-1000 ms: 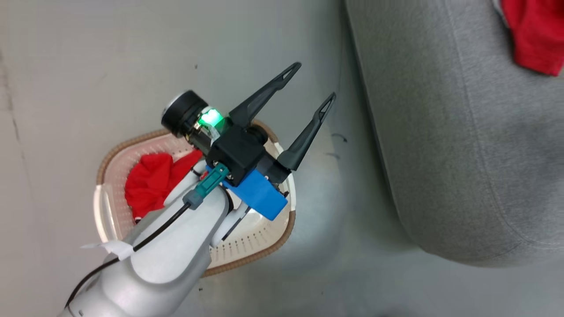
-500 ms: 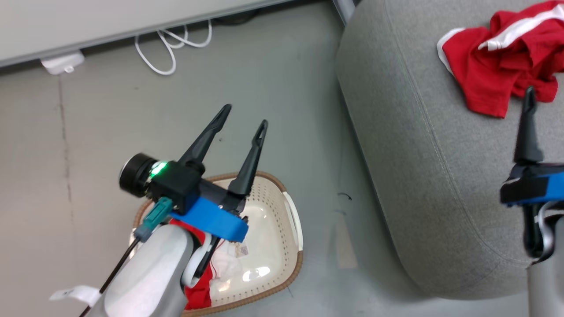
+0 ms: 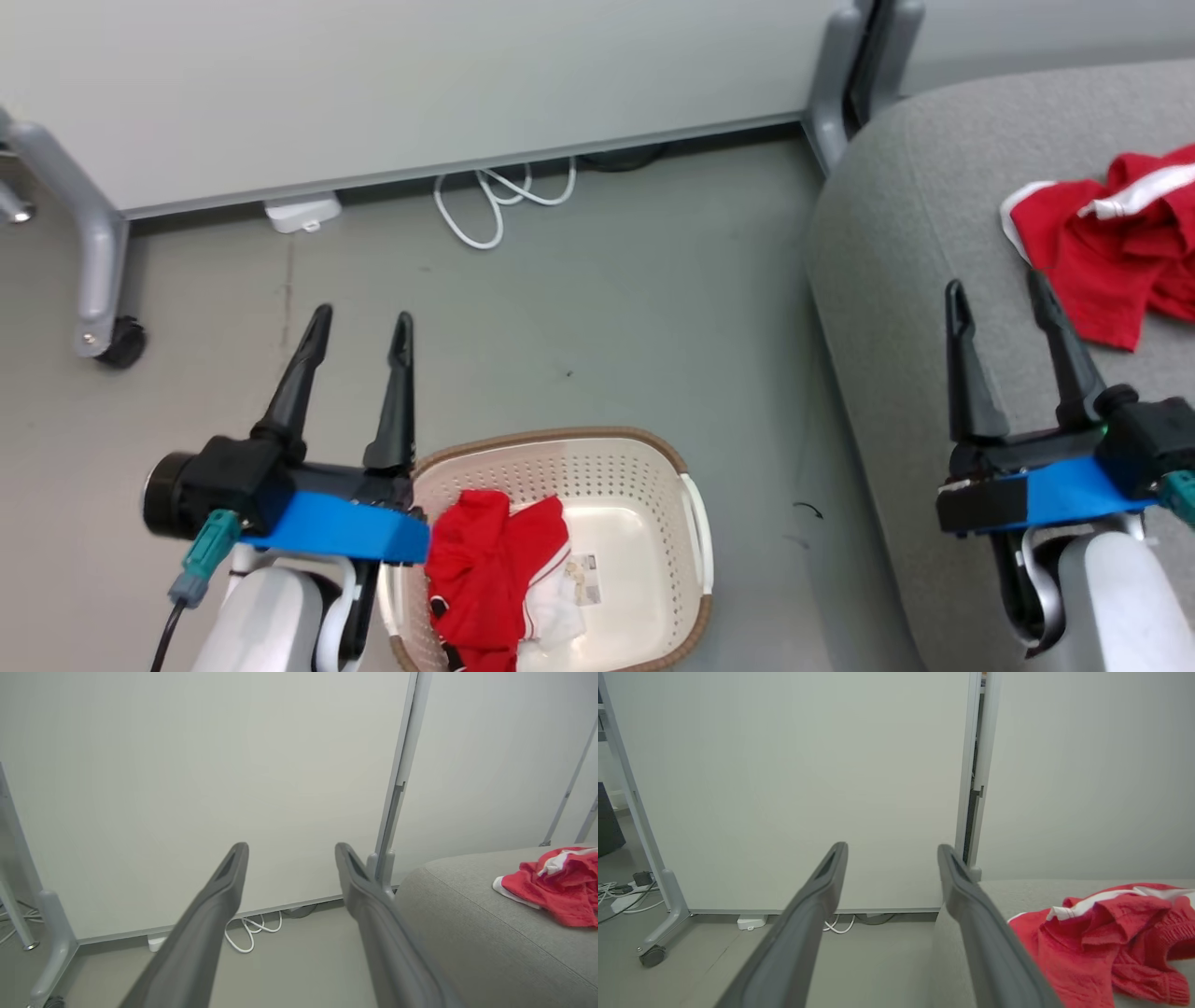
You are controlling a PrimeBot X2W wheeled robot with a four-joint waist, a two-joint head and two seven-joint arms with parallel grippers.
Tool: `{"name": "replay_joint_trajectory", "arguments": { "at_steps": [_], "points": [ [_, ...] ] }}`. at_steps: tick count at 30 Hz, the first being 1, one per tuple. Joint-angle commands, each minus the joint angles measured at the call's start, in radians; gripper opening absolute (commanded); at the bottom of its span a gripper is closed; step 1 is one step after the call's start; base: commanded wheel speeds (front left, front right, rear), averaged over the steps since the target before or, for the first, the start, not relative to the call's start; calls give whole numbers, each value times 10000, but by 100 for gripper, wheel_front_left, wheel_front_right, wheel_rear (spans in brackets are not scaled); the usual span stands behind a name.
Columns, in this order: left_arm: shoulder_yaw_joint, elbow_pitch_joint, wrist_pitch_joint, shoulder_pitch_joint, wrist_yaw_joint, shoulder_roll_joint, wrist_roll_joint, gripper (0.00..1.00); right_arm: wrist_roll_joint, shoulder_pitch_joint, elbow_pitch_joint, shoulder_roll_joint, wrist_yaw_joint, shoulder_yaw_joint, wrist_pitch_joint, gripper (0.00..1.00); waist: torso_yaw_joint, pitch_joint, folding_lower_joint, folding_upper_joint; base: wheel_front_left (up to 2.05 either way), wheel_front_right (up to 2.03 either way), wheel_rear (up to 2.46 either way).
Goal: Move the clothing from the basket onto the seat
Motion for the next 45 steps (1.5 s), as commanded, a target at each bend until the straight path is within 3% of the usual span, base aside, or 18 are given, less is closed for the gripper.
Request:
{"name": "replay_joint_trajectory", "arguments": {
  "at_steps": [1, 14, 45],
  "points": [
    [159, -39, -26, 158, -51, -58, 61, 100, -15, 190, -65, 35, 5, 53, -2, 100, 302, -280, 3, 0, 0, 0, 0],
    [1420, 322, -25, 1302, -581, -740, 811, 100, 18, 1635, -239, 253, 5, 272, -1, 100, 1015, -1020, 3, 0, 0, 0, 0],
    [1480, 806, -26, 1561, -794, -968, 1232, 100, 404, 2180, 66, 273, 5, 478, -1, 100, 1017, -1435, 3, 0, 0, 0, 0]
  ]
}}
